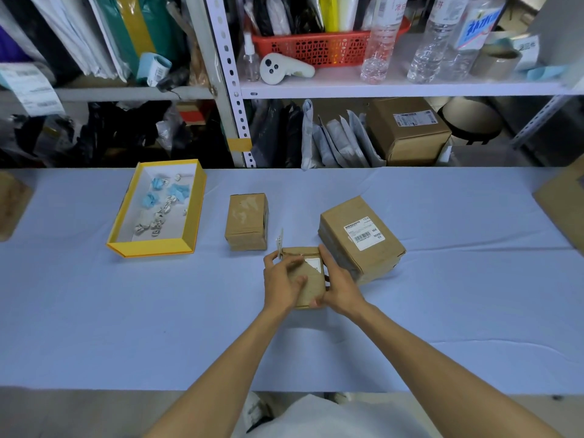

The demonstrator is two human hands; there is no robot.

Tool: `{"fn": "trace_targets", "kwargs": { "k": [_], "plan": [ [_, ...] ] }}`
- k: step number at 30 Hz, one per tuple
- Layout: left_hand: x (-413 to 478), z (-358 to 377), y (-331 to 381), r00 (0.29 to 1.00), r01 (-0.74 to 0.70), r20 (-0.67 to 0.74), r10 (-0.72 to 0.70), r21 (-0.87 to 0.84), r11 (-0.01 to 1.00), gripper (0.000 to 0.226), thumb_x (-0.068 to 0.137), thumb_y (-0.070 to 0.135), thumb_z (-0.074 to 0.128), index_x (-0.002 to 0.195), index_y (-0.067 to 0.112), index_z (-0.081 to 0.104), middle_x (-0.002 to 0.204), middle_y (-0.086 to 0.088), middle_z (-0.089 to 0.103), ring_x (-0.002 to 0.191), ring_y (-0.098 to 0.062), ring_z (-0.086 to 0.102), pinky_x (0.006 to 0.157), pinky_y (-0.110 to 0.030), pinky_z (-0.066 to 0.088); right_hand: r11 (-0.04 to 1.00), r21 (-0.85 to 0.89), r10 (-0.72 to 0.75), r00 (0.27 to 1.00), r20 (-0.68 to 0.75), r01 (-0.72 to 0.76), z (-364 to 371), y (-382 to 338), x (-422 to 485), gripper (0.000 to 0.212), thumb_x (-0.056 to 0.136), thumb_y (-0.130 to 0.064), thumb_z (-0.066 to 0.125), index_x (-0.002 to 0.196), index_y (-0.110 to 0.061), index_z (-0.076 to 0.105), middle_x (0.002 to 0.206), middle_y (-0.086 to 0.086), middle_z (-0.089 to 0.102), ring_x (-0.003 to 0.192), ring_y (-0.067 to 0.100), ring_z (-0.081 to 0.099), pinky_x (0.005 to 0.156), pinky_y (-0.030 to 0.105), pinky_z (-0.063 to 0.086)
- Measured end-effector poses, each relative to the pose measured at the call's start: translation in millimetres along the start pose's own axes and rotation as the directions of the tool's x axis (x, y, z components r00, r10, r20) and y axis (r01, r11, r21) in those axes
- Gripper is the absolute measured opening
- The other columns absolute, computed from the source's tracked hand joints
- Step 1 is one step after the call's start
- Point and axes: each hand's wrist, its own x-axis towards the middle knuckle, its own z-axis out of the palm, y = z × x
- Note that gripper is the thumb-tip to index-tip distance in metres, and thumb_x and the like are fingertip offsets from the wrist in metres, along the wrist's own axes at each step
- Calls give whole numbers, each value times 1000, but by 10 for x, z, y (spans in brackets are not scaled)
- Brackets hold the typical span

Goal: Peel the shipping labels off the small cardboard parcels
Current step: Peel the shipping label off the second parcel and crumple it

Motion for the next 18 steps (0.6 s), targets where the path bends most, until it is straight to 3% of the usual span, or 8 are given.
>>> {"fn": "trace_targets", "kwargs": {
  "k": [7, 12, 18],
  "plan": [
    [60, 62, -17, 998, 34, -45, -38, -77, 996, 30, 77, 6, 73, 91, 31, 68, 130, -1, 38, 121, -25, 49, 103, -22, 37, 1000, -4, -18, 1000, -12, 18, 11, 15, -12, 109, 73, -4, 73, 154, -28, 5, 119, -11, 53, 112, 18, 57, 93, 38, 54],
    [93, 97, 20, 994, 62, -80, -71, -118, 991, 18, 76, 11, 75, 85, 25, 68, 121, 3, 35, 119, -22, 42, 98, -20, 32, 998, -67, -4, 1000, 12, 5, 20, -20, -12, 128, 58, -7, 78, 154, -33, -2, 134, 1, 50, 115, 23, 57, 90, 44, 55],
    [162, 137, 46, 991, 82, -92, -95, -132, 988, 9, 78, 15, 76, 79, 19, 68, 118, 3, 34, 116, -21, 35, 94, -19, 30, 998, -68, 3, 1000, -1, -3, 31, 46, 36, 115, 66, -17, 77, 154, -34, 3, 128, -7, 51, 108, 17, 59, 86, 37, 57]
  ]
}}
